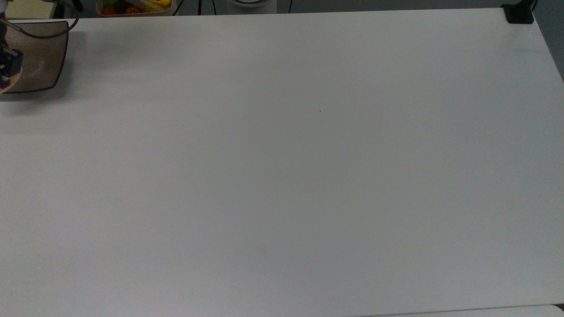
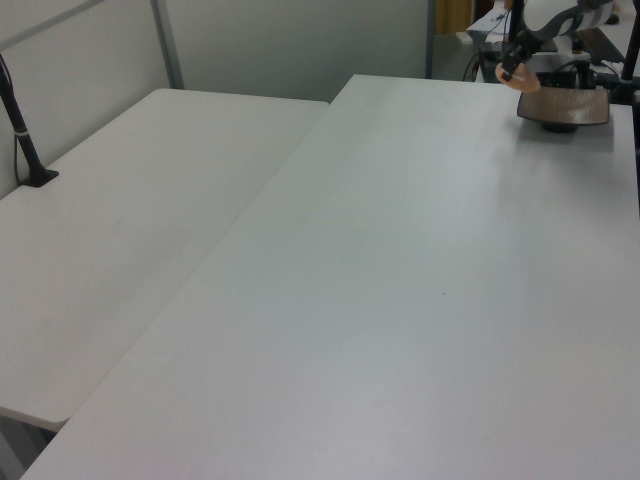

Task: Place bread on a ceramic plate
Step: 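Lift the bread roll and carry it over the dark ceramic plate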

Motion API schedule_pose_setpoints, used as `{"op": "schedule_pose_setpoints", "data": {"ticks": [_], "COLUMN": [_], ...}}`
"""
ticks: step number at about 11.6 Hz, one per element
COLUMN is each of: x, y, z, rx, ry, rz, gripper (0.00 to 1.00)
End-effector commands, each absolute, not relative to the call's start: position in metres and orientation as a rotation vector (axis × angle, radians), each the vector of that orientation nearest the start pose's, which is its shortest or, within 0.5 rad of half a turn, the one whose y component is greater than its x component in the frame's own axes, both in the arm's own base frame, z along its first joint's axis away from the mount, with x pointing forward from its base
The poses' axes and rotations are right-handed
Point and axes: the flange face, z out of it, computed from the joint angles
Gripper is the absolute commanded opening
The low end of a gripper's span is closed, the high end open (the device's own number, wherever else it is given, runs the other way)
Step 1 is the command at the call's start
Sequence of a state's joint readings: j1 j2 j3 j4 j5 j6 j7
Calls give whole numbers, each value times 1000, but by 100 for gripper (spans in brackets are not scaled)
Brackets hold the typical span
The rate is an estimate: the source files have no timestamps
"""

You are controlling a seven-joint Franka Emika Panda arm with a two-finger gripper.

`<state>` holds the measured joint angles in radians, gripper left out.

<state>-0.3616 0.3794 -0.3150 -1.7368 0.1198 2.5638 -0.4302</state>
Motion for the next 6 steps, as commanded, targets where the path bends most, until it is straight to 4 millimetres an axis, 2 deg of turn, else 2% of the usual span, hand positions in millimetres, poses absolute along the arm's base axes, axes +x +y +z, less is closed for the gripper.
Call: {"op": "schedule_pose_setpoints", "data": {"ticks": [1, 3, 4, 6], "x": [516, 504, 501, 501], "y": [-428, -437, -434, -429], "z": [428, 421, 415, 406], "rx": [-3321, -3320, -3308, -3280], "ry": [232, 180, 128, 103], "rz": [-521, -456, -395, -313], "gripper": [54, 54, 62, 69]}}
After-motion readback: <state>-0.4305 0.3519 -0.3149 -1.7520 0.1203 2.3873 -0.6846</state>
